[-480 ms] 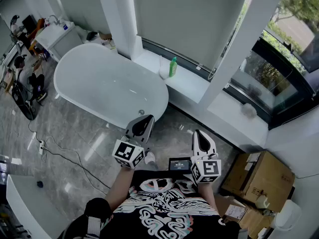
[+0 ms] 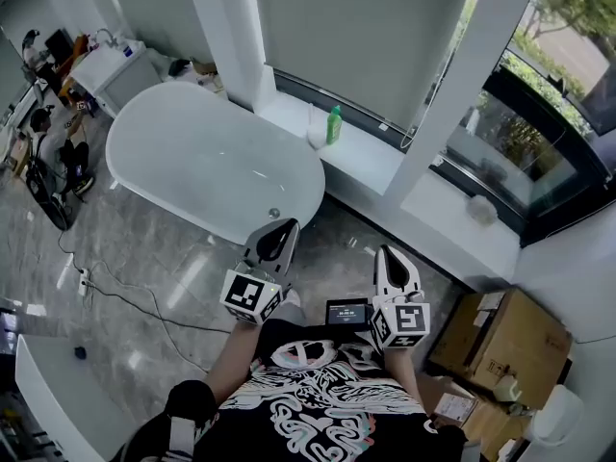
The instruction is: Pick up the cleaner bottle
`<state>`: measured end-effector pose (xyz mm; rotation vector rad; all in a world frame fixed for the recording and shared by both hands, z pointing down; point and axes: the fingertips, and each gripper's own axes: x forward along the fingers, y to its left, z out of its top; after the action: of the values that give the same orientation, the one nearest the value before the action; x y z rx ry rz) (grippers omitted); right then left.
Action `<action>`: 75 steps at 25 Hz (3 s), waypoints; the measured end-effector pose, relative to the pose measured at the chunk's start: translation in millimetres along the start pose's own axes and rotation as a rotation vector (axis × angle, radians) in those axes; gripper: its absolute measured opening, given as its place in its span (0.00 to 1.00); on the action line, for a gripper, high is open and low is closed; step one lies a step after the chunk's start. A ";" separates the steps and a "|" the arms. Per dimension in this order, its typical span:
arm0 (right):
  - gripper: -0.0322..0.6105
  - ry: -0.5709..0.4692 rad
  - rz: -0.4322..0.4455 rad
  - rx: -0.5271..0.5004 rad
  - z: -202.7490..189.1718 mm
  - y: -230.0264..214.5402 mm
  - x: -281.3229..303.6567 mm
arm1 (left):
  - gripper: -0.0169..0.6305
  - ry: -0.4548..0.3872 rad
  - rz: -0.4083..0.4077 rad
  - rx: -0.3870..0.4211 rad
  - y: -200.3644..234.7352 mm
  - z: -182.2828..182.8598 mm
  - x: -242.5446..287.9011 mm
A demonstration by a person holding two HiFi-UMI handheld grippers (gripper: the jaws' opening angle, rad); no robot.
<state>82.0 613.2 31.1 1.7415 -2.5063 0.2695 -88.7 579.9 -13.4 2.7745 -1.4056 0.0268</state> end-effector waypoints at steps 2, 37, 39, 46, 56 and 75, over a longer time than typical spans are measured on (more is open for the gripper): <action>0.09 0.002 0.005 0.005 0.2 -4.0 0.3 | 0.05 0.011 0.009 0.034 -3.8 -0.3 4.9; 0.09 0.094 -0.099 0.004 25.8 -112.6 291.2 | 0.05 0.058 -0.036 0.097 215.7 -22.9 286.0; 0.09 0.098 -0.103 0.006 27.6 -118.1 314.7 | 0.05 0.063 -0.037 0.095 232.5 -24.9 299.7; 0.09 0.114 -0.112 -0.006 33.5 -128.6 375.7 | 0.05 0.077 -0.047 0.069 278.6 -40.0 338.6; 0.09 0.120 -0.186 -0.008 32.8 -148.9 401.0 | 0.05 0.076 -0.077 0.071 304.0 -45.0 384.3; 0.09 0.105 -0.165 -0.038 37.6 -179.1 481.7 | 0.05 0.103 -0.060 0.070 338.7 -64.9 445.5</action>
<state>81.4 101.4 90.7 1.8548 -2.2657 0.2909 -98.3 23.1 71.5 2.8238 -1.3216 0.2180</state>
